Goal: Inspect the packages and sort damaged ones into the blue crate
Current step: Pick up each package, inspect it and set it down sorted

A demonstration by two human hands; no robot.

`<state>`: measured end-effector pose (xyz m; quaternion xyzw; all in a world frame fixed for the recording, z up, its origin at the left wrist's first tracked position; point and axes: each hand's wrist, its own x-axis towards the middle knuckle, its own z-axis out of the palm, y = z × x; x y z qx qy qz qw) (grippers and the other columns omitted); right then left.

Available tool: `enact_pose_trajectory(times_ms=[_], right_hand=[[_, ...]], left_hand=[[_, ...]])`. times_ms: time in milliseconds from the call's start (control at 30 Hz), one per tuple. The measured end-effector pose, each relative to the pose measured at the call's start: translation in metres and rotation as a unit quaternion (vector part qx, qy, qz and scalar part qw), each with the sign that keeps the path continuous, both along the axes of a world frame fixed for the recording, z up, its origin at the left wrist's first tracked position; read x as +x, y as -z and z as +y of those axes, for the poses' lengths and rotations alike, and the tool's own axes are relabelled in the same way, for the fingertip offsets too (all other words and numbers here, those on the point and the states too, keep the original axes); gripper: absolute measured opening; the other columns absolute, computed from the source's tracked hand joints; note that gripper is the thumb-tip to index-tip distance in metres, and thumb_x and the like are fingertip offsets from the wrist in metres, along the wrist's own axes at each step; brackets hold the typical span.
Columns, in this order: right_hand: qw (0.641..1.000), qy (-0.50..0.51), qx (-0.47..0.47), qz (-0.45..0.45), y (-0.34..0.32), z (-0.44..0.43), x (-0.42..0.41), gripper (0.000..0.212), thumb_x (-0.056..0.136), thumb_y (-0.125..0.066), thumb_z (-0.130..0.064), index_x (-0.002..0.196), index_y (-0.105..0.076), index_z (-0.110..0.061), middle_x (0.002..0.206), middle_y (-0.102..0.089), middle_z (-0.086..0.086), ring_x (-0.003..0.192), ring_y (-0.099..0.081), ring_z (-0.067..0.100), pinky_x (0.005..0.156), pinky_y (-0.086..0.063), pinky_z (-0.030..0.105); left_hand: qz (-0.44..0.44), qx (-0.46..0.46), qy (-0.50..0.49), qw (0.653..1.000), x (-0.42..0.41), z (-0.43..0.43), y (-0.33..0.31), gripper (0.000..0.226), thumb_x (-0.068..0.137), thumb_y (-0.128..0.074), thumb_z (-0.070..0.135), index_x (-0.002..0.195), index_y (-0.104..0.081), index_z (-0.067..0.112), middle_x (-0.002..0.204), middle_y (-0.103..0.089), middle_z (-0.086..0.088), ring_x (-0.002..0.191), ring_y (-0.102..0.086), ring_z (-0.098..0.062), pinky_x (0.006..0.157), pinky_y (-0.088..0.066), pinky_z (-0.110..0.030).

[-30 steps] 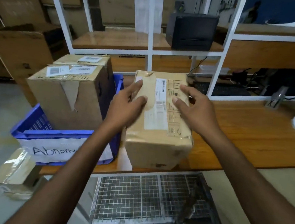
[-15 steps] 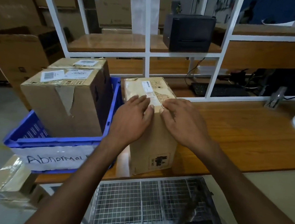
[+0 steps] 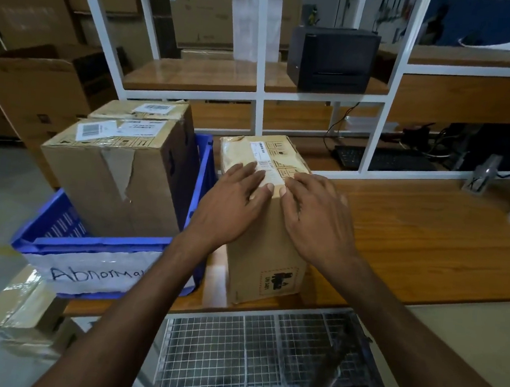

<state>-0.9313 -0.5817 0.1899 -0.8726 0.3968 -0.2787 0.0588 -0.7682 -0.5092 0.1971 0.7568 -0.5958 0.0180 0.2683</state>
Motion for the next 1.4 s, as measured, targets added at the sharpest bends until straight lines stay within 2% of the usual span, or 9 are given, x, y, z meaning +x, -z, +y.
enact_pose_trajectory(times_ms=[367,467,567,700,767,900,1067,1300,1400], right_hand=[[1.0,0.01,0.004,-0.02,-0.001,0.002,0.003,0.046,0.108,-0.039,-0.042,0.147,-0.057,-0.025,0.158,-0.047,-0.002,0.146,-0.033,0.017,0.116,-0.03,0.044],[0.995,0.02,0.057,-0.076,0.005,0.004,0.005,0.049,0.107,-0.041,-0.05,0.149,-0.055,-0.029,0.168,-0.025,0.0,0.151,-0.021,0.022,0.117,-0.032,0.05],[0.98,0.048,0.118,-0.15,0.014,0.013,0.008,0.057,0.101,-0.05,-0.058,0.15,-0.051,-0.029,0.171,-0.012,0.0,0.152,-0.018,0.023,0.118,-0.036,0.052],[0.971,0.06,0.006,-0.232,0.03,0.048,0.011,0.049,0.09,-0.071,-0.047,0.132,-0.057,-0.027,0.15,-0.037,-0.007,0.136,-0.039,0.016,0.1,-0.052,0.043],[0.955,0.039,0.07,-0.284,0.036,0.062,0.012,0.045,0.087,-0.072,-0.049,0.124,-0.052,-0.033,0.133,-0.038,-0.017,0.124,-0.047,0.008,0.085,-0.059,0.038],[0.892,0.084,0.29,-0.338,0.038,0.059,0.014,0.089,0.079,-0.077,-0.065,0.147,-0.027,-0.034,0.143,-0.027,-0.009,0.104,-0.055,0.005,0.074,-0.061,0.036],[0.812,0.128,0.451,-0.348,0.023,0.035,0.023,0.149,0.042,-0.064,-0.101,0.157,0.009,-0.041,0.165,-0.02,0.002,0.147,-0.033,0.032,0.114,-0.038,0.061],[0.801,0.102,0.46,-0.37,0.022,0.023,0.023,0.133,0.064,-0.088,-0.064,0.157,-0.003,-0.02,0.15,-0.035,0.002,0.137,-0.033,0.029,0.108,-0.04,0.051],[0.804,0.084,0.426,-0.406,0.028,0.013,0.018,0.137,0.043,-0.091,-0.059,0.15,-0.008,-0.032,0.143,-0.048,-0.002,0.133,-0.043,0.029,0.107,-0.045,0.051]], left_hand=[[-0.028,0.022,0.011,0.999,0.01,0.0,-0.006,0.061,0.105,-0.033,0.063,0.152,-0.05,0.028,0.16,-0.043,0.009,0.15,-0.033,-0.01,0.115,-0.036,-0.039],[0.064,-0.001,0.03,0.997,0.02,-0.008,-0.014,0.058,0.102,-0.04,0.066,0.142,-0.059,0.028,0.154,-0.051,0.006,0.137,-0.051,-0.014,0.102,-0.046,-0.039],[0.114,-0.036,-0.021,0.993,0.039,-0.038,-0.017,0.052,0.101,-0.051,0.059,0.142,-0.057,0.028,0.159,-0.045,0.002,0.139,-0.047,-0.02,0.11,-0.044,-0.052],[0.087,0.047,-0.07,0.993,0.061,-0.083,-0.022,0.074,0.098,-0.055,0.062,0.156,-0.04,0.019,0.163,-0.037,-0.006,0.149,-0.035,-0.028,0.117,-0.035,-0.058],[0.061,0.097,-0.096,0.989,0.069,-0.097,-0.025,0.085,0.095,-0.051,0.071,0.159,-0.034,0.018,0.166,-0.031,-0.007,0.154,-0.025,-0.029,0.12,-0.028,-0.06],[0.061,0.116,-0.131,0.983,0.079,-0.112,-0.026,0.094,0.089,-0.049,0.081,0.158,-0.033,0.019,0.165,-0.031,-0.01,0.152,-0.027,-0.034,0.116,-0.027,-0.061],[0.061,0.12,-0.165,0.977,0.079,-0.112,-0.031,0.096,0.086,-0.048,0.084,0.154,-0.043,0.017,0.162,-0.028,-0.019,0.149,-0.026,-0.04,0.113,-0.033,-0.056],[0.118,-0.033,-0.169,0.978,0.06,-0.083,-0.039,0.095,0.084,-0.045,0.088,0.144,-0.051,0.014,0.15,-0.039,-0.017,0.141,-0.037,-0.036,0.109,-0.038,-0.053],[0.142,-0.159,-0.159,0.964,0.045,-0.067,-0.041,0.08,0.086,-0.054,0.081,0.134,-0.055,0.018,0.14,-0.043,-0.01,0.135,-0.039,-0.027,0.106,-0.038,-0.041]])
